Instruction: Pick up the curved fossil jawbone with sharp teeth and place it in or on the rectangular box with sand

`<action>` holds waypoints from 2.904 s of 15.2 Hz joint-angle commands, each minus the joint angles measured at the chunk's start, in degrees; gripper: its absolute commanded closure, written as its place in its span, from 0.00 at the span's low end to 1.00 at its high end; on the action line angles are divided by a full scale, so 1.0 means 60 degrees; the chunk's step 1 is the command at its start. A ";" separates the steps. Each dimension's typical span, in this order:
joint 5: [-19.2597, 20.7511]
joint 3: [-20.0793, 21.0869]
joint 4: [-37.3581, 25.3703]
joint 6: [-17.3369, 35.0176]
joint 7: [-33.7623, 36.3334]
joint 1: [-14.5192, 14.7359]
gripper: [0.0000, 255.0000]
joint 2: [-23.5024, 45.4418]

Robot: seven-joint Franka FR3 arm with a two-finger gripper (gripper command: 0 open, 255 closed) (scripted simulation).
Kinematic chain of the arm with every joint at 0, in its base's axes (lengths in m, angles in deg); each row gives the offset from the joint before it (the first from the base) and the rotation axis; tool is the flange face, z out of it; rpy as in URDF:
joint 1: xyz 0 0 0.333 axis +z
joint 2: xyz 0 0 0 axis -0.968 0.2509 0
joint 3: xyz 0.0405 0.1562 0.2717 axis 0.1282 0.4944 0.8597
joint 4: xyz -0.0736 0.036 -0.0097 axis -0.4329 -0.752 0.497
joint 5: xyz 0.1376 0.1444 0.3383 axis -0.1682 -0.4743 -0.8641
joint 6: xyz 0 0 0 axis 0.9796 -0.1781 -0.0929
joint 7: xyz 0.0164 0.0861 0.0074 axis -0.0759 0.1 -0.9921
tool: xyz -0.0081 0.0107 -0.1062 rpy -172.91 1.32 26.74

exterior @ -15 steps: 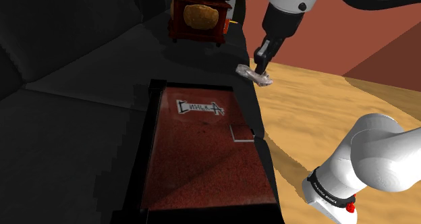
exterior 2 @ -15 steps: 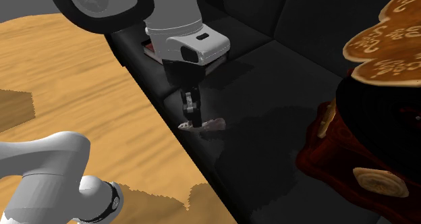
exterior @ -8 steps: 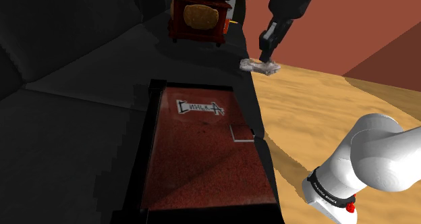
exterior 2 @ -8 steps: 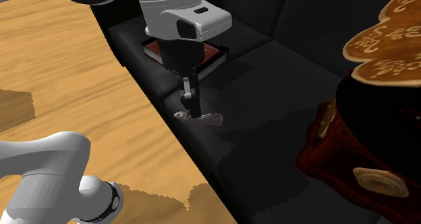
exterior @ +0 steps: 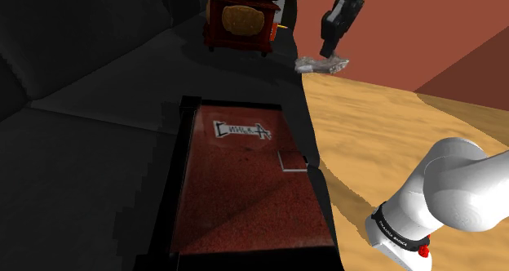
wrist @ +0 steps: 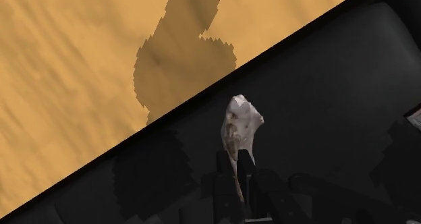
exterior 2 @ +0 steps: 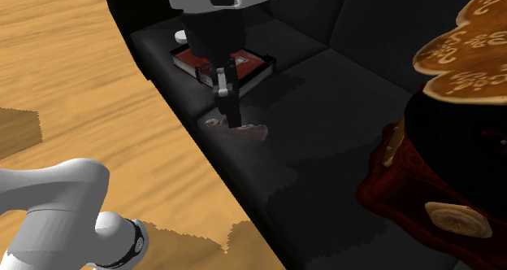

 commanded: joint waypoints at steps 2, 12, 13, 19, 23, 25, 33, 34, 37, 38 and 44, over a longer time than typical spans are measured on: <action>0.0042 -0.0009 -0.0513 -0.0364 -0.0062 -0.0042 1.00 0.0146; -0.0444 0.1507 -0.1955 -0.1207 0.1594 0.0128 1.00 0.0932; -0.0497 0.1740 -0.2135 -0.1278 0.1850 0.0142 1.00 0.1067; -0.0595 0.3285 -0.3470 -0.1713 0.3519 0.0156 1.00 0.2173; -0.0304 0.4562 -0.4641 -0.2059 0.4841 0.0130 1.00 0.3298; 0.0046 0.5335 -0.5337 -0.2282 0.5621 0.0143 1.00 0.4057; 0.0445 0.6152 -0.5321 -0.1904 0.6679 0.0349 1.00 0.4840; 0.0366 0.6098 -0.5111 -0.1751 0.6642 0.0343 1.00 0.4734; 0.0162 0.5956 -0.4510 -0.1307 0.6554 0.0342 1.00 0.4457; 0.0183 0.5976 -0.4660 -0.1447 0.6563 0.0346 1.00 0.4482; -0.0659 0.5653 -0.4787 -0.1329 0.5168 0.0234 0.00 0.5320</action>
